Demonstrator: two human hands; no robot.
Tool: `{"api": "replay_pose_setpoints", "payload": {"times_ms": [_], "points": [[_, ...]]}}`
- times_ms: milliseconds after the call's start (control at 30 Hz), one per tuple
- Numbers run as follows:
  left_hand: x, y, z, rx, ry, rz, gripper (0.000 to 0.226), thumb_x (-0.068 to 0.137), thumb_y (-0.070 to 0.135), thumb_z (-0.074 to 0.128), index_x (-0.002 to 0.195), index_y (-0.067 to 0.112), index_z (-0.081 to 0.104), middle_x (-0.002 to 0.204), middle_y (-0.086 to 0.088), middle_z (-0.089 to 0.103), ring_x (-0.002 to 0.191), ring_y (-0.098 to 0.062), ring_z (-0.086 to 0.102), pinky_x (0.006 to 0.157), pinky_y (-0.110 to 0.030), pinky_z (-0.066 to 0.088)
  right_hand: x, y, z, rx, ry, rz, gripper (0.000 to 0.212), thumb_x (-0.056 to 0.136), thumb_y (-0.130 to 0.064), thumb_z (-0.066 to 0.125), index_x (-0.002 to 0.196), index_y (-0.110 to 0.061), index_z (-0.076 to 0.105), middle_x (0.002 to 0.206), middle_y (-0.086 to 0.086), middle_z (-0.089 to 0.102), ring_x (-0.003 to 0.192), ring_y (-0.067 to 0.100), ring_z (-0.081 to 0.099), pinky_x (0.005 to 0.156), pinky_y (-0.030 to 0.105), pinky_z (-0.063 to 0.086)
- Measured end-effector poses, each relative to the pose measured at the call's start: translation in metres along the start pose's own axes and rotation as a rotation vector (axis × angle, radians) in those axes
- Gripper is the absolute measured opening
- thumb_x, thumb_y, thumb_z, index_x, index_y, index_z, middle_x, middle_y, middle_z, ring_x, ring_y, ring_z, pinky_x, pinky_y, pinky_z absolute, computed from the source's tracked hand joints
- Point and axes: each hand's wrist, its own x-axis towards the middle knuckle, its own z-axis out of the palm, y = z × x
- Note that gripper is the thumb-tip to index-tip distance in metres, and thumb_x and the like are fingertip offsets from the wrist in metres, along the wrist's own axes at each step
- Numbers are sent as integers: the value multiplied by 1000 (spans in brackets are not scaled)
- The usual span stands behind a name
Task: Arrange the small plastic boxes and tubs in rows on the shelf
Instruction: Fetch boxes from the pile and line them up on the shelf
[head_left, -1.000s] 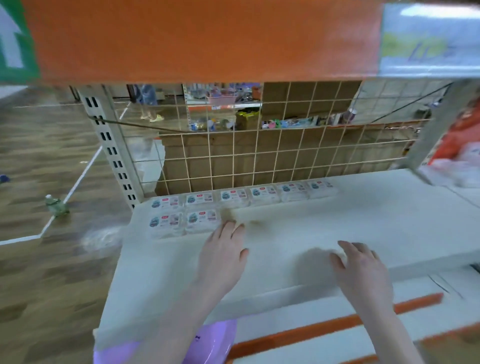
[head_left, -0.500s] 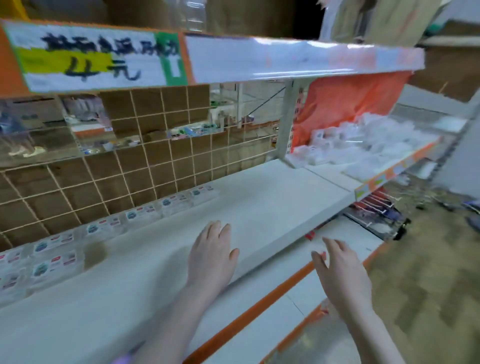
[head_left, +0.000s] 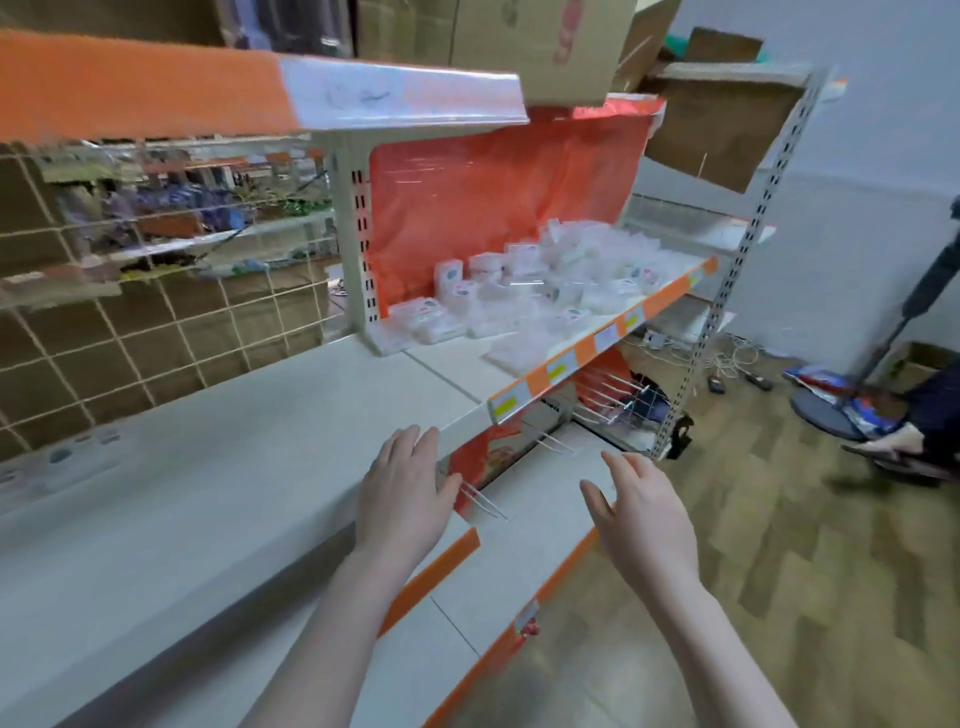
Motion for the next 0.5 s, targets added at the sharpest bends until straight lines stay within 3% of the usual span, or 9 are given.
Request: {"api": "replay_pose_setpoints", "payload": {"times_ms": [300, 500], "points": [[96, 46, 43, 17, 11, 11, 57, 95, 41, 46, 144, 17, 31, 148, 0, 32, 138, -17, 23, 108, -27, 23, 93, 51, 25, 48, -8, 4, 35, 91, -32, 55, 118, -9, 57, 112, 8, 59, 103, 28, 54, 76, 36, 45], [188, 66, 86, -16, 4, 29, 59, 96, 45, 44, 146, 17, 29, 151, -1, 29, 140, -16, 21, 110, -23, 13, 188, 80, 48, 37, -4, -44, 38, 90, -28, 57, 123, -9, 56, 117, 7, 58, 108, 27, 53, 80, 35, 44]]}}
